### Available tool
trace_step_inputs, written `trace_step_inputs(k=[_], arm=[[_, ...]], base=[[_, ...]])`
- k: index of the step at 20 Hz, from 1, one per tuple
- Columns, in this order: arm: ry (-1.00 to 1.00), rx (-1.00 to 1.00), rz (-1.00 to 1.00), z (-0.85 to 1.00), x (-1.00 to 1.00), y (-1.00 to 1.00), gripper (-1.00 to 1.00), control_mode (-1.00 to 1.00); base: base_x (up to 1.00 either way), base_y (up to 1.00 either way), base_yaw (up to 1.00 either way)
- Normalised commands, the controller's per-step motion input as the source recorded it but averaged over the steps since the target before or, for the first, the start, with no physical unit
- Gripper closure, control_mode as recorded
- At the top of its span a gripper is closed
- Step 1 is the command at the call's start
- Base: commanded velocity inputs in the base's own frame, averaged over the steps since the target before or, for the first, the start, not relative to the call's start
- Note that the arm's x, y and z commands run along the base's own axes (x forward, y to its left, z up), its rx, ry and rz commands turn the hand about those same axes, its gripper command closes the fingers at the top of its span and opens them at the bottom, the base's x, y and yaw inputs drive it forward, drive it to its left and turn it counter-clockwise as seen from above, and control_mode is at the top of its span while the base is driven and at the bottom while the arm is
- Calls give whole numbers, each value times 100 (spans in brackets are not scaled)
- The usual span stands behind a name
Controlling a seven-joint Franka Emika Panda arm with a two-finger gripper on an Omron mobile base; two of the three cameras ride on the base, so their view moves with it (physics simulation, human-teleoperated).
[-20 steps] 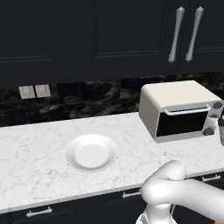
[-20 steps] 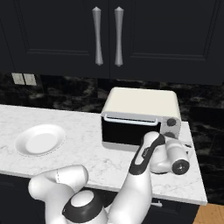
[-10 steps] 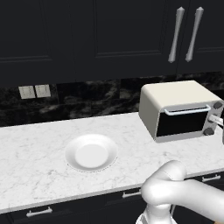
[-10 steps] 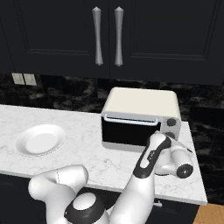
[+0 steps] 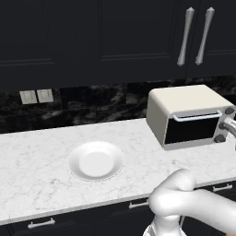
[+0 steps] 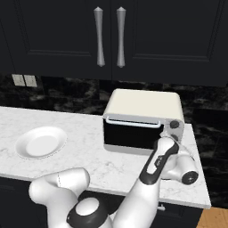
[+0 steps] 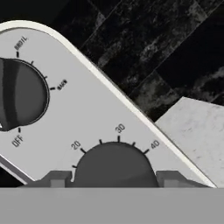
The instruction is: Pick up the kebab skewer and baguette bread, and place them inside the toaster oven. Close the toaster oven door and start by setting the timer.
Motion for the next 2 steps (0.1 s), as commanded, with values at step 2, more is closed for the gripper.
trace_step_inputs(k=[2], arm=[[0,27,-4,0,0,0,100,-100]], base=[[0,0,0]])
